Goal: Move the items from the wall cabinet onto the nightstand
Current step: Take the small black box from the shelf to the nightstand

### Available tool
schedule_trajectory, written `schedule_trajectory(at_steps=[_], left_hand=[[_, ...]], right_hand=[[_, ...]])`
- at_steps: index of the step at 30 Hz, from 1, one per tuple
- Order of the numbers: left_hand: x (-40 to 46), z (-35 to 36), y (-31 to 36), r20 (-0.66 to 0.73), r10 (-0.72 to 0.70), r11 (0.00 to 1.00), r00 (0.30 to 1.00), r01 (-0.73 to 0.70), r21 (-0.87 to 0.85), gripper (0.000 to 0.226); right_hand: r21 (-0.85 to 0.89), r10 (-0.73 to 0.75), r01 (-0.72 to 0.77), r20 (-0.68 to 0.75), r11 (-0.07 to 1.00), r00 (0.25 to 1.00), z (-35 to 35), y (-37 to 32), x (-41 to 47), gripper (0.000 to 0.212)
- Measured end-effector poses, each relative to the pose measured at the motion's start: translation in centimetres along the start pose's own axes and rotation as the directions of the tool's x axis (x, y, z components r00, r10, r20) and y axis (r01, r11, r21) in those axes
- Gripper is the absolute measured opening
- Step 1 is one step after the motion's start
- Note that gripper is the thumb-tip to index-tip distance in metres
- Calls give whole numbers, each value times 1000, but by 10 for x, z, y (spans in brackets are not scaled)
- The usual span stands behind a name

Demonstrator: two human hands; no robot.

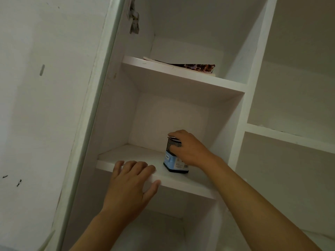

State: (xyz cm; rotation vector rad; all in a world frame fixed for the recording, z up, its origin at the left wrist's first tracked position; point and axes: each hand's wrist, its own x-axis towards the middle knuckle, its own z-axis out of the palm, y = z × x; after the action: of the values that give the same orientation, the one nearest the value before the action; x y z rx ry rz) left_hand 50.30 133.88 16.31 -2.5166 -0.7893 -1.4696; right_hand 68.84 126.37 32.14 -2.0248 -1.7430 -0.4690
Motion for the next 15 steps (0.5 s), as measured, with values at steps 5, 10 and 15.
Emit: schedule_trajectory(at_steps=[5, 10, 15], left_hand=[[0, 0, 0, 23, -11, 1000, 1000, 11, 6, 46], [0, -3, 0, 30, -10, 1000, 999, 10, 15, 48], [0, -5, -1, 43, -11, 1000, 999, 10, 21, 49]], right_hand=[[12, 16, -16, 26, 1000, 1000, -9, -7, 3, 60], [-3, 71, -71, 89, 997, 994, -12, -12, 12, 57], [14, 41, -41, 51, 999, 998, -17, -11, 3, 44]])
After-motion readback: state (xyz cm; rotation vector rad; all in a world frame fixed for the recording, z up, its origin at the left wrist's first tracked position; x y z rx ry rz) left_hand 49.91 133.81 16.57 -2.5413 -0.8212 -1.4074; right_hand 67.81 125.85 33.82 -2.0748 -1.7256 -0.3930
